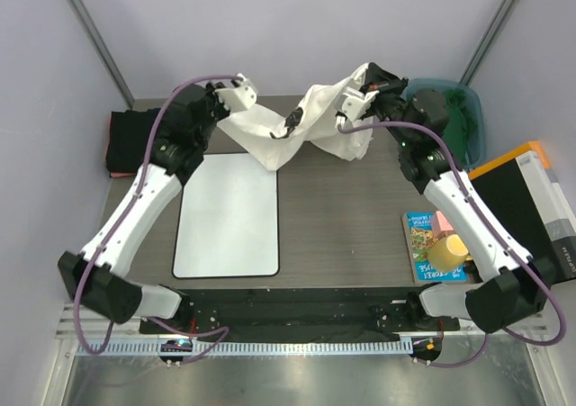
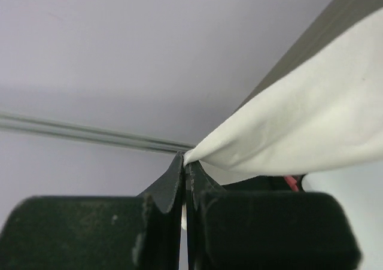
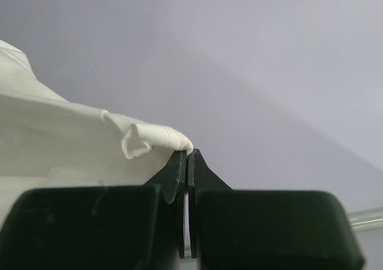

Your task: Fold and stack the t-shirts

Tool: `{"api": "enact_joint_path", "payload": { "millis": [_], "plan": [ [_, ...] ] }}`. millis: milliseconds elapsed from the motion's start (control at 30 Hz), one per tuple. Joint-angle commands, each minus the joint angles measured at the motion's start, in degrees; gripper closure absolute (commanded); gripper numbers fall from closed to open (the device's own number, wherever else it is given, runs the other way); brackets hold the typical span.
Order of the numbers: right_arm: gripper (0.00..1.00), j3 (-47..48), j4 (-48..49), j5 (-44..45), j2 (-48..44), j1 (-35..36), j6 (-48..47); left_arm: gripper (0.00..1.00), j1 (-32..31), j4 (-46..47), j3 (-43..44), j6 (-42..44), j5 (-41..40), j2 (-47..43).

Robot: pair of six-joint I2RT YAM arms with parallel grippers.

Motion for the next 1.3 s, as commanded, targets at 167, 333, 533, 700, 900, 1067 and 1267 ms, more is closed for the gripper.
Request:
{"api": "enact_joint_path", "payload": {
  "millis": [167, 333, 533, 700, 900, 1067, 1267],
  "plan": [
    [0.99, -3.70, -5.44, -4.43, -10.77, -0.21, -2.06, 1.00, 0.22, -17.85, -4.38, -3.24, 22.77, -20.45],
    [0.99, -4.41, -7.29, -5.13, -10.08, -0.21, -2.85, 1.00, 0.13, -21.55, -6.13, -2.89, 17.87, -12.24],
    [0.99, -2.21, -14.67, -7.51, -7.79, -0.04, -3.55, 0.79, -0.14, -17.62, -1.32, -6.23, -9.23, 12.74],
    [0.99, -1.33, -18.46, -8.30, -6.73, 0.22, -4.34, 0.51, -0.57, -14.35, 4.22, -6.40, -19.58, 26.38],
    [0.99, -2.82, -18.99, -7.34, -6.82, 0.14, -4.08, 0.18, -1.45, -13.74, 5.20, -9.04, -17.14, 20.97],
    [0.99, -8.88, -18.38, -4.70, -7.78, 0.22, -4.17, 0.14, -3.56, -19.86, 0.20, -9.84, 5.83, 7.08],
    [0.99, -19.95, -11.01, -2.67, -6.38, 0.31, -1.97, 0.12, -5.32, -33.24, -5.67, -12.91, 43.05, 0.56]
  ]
}}
